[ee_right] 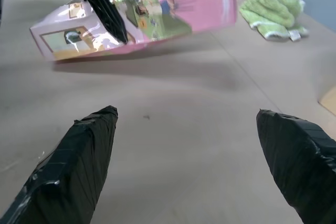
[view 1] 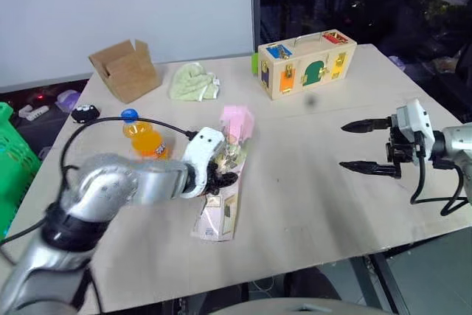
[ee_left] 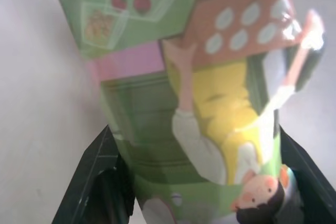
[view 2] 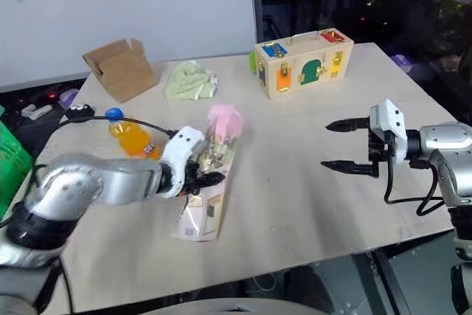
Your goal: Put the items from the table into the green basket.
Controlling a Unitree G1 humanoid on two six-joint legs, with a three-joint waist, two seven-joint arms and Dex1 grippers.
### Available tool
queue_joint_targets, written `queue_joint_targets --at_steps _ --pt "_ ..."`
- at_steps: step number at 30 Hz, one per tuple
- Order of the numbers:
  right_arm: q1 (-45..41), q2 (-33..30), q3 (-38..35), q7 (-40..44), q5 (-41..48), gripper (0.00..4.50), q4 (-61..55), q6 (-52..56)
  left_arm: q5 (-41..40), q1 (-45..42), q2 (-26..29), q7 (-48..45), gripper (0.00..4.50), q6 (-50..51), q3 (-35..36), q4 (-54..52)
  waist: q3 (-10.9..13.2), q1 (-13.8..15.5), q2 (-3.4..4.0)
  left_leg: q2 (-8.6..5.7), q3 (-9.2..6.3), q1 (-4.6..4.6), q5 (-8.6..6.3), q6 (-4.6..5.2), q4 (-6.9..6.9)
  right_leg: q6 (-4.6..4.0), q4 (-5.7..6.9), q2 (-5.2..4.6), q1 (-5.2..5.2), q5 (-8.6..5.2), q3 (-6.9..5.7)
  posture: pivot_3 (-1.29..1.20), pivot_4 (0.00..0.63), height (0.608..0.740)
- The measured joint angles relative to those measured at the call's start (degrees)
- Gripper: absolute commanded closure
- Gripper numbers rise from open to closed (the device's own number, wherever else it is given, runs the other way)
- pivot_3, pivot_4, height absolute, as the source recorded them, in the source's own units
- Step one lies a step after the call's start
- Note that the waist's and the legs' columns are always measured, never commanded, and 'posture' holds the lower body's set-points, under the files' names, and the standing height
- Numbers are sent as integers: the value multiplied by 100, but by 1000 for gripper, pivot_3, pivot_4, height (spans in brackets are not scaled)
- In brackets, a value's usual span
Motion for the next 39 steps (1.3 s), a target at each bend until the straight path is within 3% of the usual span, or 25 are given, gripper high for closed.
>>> queue_joint_targets --at_steps 3,5,7,9,13,16,22,31,39 --pt "-10 114 10 -52 5 0 -53 -3 1195 846 92 -1379 1971 -1410 384 -119 2 149 1 3 4 3 -9 22 2 -9 -3 2 4 3 0 5 0 740" --pt "-5 163 13 -68 8 0 -74 -2 1569 1080 6 -1712 1971 -1870 664 -79 4 212 -1 4 3 2 -11 29 5 -9 -3 2 4 5 0 29 0 740" --pt "-2 248 16 -126 71 0 -232 47 1938 1340 -431 -2049 1971 -2628 1262 -62 6 334 1 6 4 -1 -13 33 9 -6 -5 -3 5 7 -1 45 0 740" --pt "-2 388 16 -211 237 0 -532 218 1679 1357 -1025 -2217 1971 -3052 1839 -98 10 434 -13 14 -1 -7 -17 39 14 10 -6 -2 4 17 -7 79 0 740" --pt "-27 728 33 -565 548 0 -1264 499 1265 1281 -1102 -2163 1971 -3093 2796 -166 7 526 -20 24 -12 -8 -20 40 7 13 -5 6 2 18 -18 138 0 740" --pt "-243 1318 420 -1210 578 0 -1692 915 1210 1611 -1129 -1932 1971 -3078 3491 -321 6 558 -22 31 -7 -3 -20 39 -2 12 -2 10 -3 19 -12 205 0 740" --pt "-540 2044 1111 -1832 579 0 -2093 1347 1088 2322 -1348 -1486 1971 -3015 4332 -727 2 947 -32 23 -21 -15 -20 39 0 12 -8 4 -4 19 -24 310 0 740" --pt "-991 2637 1582 -1707 490 0 -1676 1241 842 3566 -1707 -821 1971 -2989 6046 -1258 -20 1606 -71 27 -51 -19 -22 36 -1 0 -17 5 -3 10 -64 417 0 740" --pt "-1338 3024 1612 -1667 422 0 -1426 1105 818 3502 -1344 -752 1971 -2999 6905 -701 -21 2151 -71 30 -70 -31 -24 30 -1 20 -28 9 -4 -3 -121 466 0 740"
